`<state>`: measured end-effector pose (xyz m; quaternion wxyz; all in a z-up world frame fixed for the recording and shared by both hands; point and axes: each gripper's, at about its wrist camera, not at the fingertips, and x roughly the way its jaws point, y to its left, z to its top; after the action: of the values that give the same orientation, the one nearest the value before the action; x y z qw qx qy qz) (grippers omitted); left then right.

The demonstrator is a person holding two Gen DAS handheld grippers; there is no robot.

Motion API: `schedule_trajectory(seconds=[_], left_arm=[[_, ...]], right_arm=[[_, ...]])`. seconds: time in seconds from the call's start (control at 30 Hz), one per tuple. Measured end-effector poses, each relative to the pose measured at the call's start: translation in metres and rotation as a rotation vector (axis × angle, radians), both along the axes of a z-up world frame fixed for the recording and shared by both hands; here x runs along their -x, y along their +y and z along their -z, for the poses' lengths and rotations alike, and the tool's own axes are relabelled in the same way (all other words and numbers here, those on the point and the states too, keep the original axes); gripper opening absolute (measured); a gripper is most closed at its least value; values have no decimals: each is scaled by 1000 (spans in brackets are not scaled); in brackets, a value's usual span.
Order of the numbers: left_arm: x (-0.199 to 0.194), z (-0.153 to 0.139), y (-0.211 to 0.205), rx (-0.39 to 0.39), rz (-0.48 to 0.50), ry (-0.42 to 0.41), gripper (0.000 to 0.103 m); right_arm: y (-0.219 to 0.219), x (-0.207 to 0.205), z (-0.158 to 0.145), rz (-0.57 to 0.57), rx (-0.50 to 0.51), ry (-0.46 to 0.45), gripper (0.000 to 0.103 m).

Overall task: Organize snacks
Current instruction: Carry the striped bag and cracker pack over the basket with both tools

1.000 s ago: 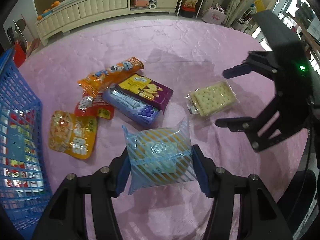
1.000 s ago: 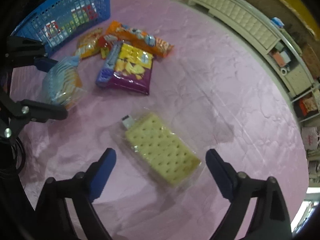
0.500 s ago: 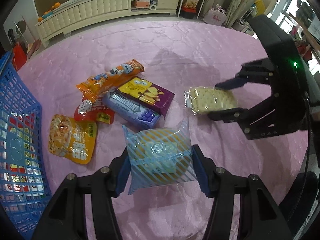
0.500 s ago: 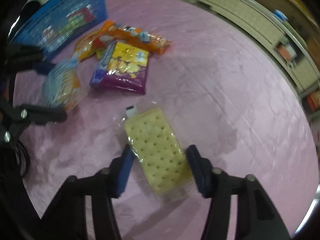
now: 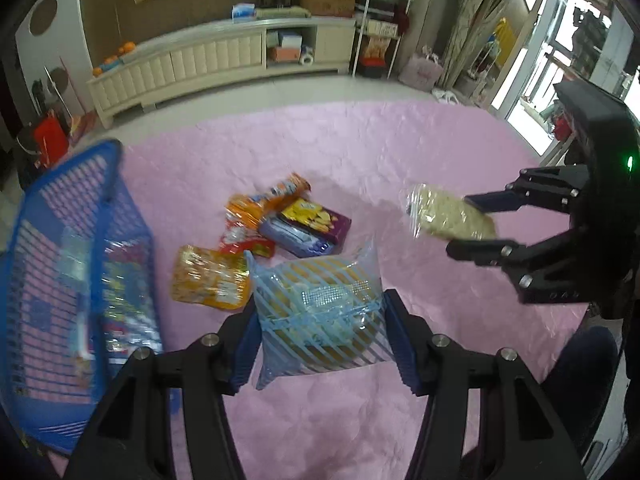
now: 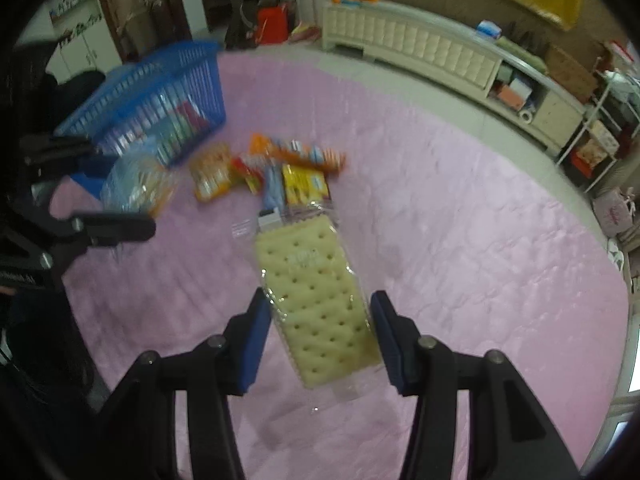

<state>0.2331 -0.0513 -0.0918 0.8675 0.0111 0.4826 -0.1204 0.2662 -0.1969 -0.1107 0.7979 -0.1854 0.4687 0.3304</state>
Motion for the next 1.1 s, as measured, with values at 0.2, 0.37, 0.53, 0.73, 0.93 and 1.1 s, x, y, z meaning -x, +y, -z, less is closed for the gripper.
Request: schedule_trajectory(seconds=[0.2, 0.37, 0.53, 0.73, 0.93, 1.1], left_arm=[[24, -43, 25, -1, -18, -73, 55], [34, -61, 49, -26, -39, -127, 55], [48, -78, 76, -36, -62, -171, 55], [64, -85, 114, -37, -116, -187, 55], [76, -89, 151, -32, -177, -181, 55], [76, -82, 169, -20, -204, -159, 55]], right_arm=[[22, 27, -47, 16, -46, -68, 55], [37, 49, -73, 7, -86, -102, 55], [63, 59, -95, -19, -135, -130, 55], [101, 69, -108, -75, -154, -151, 55], [136, 70, -113, -123, -176, -152, 55], [161, 66, -106, -140, -173, -139, 55]])
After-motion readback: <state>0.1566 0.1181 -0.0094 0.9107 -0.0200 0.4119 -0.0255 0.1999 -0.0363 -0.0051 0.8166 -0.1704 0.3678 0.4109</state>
